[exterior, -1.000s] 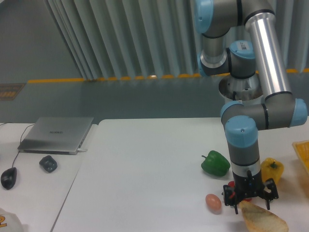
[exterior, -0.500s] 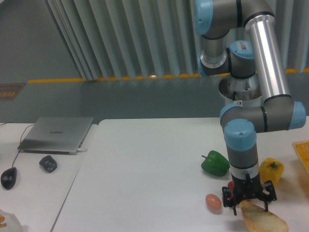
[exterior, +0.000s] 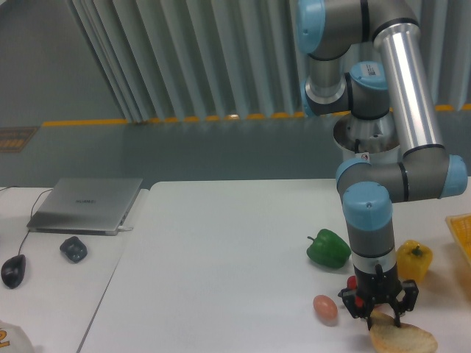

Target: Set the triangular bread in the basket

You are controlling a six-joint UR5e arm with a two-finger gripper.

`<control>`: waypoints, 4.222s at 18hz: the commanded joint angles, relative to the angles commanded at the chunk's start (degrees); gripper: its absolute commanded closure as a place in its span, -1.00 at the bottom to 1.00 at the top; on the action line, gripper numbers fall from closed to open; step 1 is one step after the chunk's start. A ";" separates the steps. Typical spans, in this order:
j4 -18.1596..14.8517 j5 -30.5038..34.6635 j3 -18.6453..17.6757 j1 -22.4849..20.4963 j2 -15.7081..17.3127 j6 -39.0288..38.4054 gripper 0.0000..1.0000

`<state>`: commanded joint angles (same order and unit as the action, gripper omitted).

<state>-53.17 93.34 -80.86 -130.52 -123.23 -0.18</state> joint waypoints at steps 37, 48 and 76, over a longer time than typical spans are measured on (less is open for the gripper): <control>-18.09 -7.74 1.76 -9.49 12.48 20.72 0.95; -17.15 -7.65 1.41 -19.68 16.88 63.79 0.94; -12.30 5.19 -2.63 -25.05 14.94 87.46 -1.00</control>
<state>-65.48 98.53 -83.50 -155.57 -108.28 87.28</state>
